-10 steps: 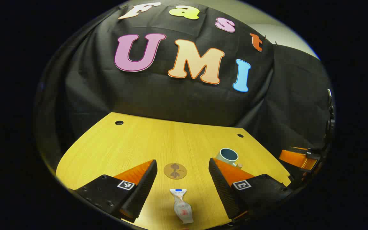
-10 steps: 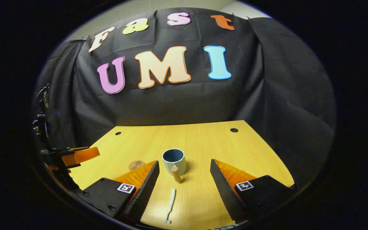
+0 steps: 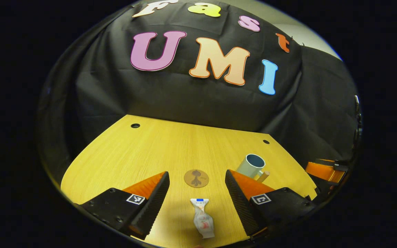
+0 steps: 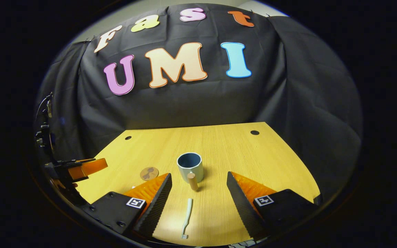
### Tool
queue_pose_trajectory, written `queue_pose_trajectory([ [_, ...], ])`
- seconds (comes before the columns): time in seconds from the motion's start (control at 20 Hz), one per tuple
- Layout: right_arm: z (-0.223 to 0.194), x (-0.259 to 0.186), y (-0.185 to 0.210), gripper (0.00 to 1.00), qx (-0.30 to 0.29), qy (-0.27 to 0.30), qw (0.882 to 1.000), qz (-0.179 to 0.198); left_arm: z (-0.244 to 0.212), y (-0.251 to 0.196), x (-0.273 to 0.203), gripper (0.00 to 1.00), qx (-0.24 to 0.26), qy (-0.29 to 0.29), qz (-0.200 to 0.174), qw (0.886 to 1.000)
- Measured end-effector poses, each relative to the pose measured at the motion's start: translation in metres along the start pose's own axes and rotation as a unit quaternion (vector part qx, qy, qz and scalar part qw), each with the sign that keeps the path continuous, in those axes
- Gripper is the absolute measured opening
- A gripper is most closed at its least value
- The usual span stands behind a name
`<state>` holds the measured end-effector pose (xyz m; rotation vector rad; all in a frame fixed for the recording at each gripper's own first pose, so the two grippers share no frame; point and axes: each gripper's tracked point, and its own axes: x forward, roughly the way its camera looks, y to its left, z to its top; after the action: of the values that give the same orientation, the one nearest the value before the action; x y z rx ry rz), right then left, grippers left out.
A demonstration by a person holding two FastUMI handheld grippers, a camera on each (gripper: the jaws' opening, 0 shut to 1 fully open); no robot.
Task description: Put the toothbrush and toothpaste on the desktop into the cup, then pick up the cup and place it on the coaster on the desktop.
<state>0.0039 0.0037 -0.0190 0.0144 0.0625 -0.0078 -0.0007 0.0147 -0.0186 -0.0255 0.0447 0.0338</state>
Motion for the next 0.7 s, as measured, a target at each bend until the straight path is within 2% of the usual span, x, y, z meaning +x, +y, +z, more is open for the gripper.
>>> queue_pose_trajectory([
  [0.45,-0.008,0.0,-0.009,0.99,0.029,0.012,0.999,-0.015,-0.009,0.002,0.001,0.95,-0.003,0.014,-0.006,1.0],
  [0.7,-0.028,0.016,-0.001,0.96,0.001,0.059,0.998,-0.007,-0.017,0.012,-0.002,0.95,-0.002,0.028,0.003,1.0],
])
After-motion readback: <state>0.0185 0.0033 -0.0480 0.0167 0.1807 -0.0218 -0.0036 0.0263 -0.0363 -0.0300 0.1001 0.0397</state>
